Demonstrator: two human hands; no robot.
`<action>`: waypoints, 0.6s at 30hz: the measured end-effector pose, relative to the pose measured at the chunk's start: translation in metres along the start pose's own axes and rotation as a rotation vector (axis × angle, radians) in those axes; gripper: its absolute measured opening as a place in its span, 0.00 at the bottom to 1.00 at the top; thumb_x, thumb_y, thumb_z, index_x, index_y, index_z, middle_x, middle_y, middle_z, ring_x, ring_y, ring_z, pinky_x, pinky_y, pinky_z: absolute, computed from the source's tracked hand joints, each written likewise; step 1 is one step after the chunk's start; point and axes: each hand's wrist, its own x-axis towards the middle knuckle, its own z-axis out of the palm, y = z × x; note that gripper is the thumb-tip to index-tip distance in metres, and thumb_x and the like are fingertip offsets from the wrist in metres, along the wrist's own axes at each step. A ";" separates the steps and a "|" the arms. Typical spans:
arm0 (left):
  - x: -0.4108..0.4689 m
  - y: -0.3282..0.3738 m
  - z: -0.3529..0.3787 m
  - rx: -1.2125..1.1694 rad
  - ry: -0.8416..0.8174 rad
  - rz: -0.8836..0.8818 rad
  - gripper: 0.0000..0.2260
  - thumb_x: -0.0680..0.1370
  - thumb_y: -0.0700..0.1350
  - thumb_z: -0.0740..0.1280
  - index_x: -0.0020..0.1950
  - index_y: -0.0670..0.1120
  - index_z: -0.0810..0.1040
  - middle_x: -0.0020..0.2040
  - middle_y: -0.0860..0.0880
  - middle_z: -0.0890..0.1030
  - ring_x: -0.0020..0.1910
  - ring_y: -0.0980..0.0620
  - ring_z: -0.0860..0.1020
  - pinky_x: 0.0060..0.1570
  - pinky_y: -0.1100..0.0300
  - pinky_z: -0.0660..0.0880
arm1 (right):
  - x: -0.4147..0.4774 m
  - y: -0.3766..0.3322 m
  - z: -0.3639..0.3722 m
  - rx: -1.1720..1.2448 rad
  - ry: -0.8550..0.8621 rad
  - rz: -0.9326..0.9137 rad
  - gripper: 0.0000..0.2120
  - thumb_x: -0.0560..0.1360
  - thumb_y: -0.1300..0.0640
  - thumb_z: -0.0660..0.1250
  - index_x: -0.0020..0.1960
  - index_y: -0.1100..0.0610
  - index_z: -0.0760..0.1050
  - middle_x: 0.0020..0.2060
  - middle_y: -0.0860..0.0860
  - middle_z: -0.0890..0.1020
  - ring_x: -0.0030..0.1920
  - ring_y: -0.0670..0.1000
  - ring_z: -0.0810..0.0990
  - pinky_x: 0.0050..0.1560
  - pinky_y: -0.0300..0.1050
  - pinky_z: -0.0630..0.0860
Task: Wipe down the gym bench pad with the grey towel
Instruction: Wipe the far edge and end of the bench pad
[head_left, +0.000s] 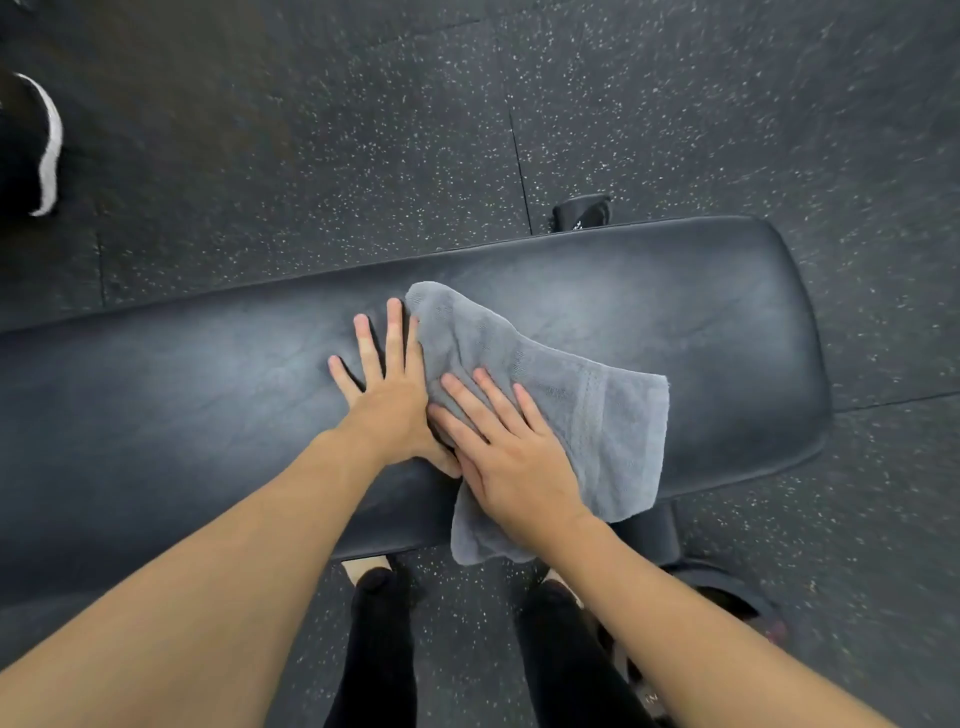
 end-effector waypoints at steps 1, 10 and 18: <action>0.001 0.001 0.000 -0.010 -0.007 -0.007 0.77 0.50 0.69 0.79 0.67 0.45 0.18 0.73 0.46 0.19 0.72 0.34 0.23 0.70 0.26 0.38 | -0.003 0.009 -0.004 -0.015 -0.001 0.001 0.24 0.82 0.53 0.60 0.77 0.48 0.67 0.80 0.49 0.62 0.80 0.54 0.59 0.78 0.59 0.58; 0.005 0.009 -0.006 -0.032 -0.089 -0.043 0.80 0.49 0.69 0.79 0.68 0.47 0.15 0.69 0.46 0.15 0.69 0.33 0.20 0.69 0.26 0.38 | -0.042 0.152 -0.070 -0.061 0.044 0.241 0.22 0.82 0.54 0.57 0.76 0.50 0.68 0.79 0.50 0.64 0.80 0.56 0.59 0.78 0.58 0.56; 0.002 0.008 -0.008 -0.023 -0.125 -0.072 0.80 0.49 0.69 0.80 0.68 0.46 0.15 0.67 0.45 0.13 0.68 0.33 0.19 0.69 0.26 0.37 | -0.064 0.201 -0.089 0.028 0.019 0.325 0.23 0.84 0.53 0.53 0.79 0.51 0.63 0.81 0.49 0.58 0.82 0.55 0.51 0.81 0.57 0.49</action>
